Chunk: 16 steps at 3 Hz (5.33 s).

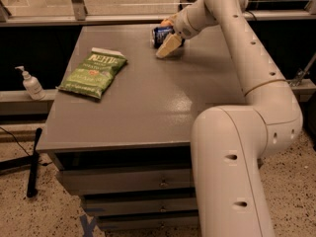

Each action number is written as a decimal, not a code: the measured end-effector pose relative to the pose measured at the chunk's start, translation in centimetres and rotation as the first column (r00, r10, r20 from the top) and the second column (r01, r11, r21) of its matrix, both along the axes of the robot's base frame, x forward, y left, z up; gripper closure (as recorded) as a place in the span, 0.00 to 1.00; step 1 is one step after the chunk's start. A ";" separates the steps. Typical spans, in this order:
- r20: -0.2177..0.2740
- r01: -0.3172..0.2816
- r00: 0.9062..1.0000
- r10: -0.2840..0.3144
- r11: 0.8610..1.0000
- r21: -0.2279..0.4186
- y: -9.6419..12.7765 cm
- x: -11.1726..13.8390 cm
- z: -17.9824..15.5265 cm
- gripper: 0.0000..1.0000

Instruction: Place pepsi can upright

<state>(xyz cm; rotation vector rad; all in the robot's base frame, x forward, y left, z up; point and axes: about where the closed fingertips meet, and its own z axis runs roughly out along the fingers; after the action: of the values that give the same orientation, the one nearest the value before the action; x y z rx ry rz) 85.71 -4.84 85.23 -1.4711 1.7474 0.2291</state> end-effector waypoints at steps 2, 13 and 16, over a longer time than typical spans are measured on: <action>-0.016 -0.011 1.000 0.011 1.000 -0.010 0.0 -0.2 -0.1 0.72; -0.316 -0.296 0.913 0.258 0.952 -0.077 -0.1 -26.1 0.8 1.00; -0.329 -0.318 0.907 0.264 0.940 -0.123 -0.1 -26.6 0.5 0.36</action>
Offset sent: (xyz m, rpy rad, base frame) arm 0.0041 -0.0175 0.0201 -0.0381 0.0068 0.0158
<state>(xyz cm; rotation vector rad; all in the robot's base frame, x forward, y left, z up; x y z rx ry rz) 59.08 -4.98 85.75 -1.9123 1.8179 0.4971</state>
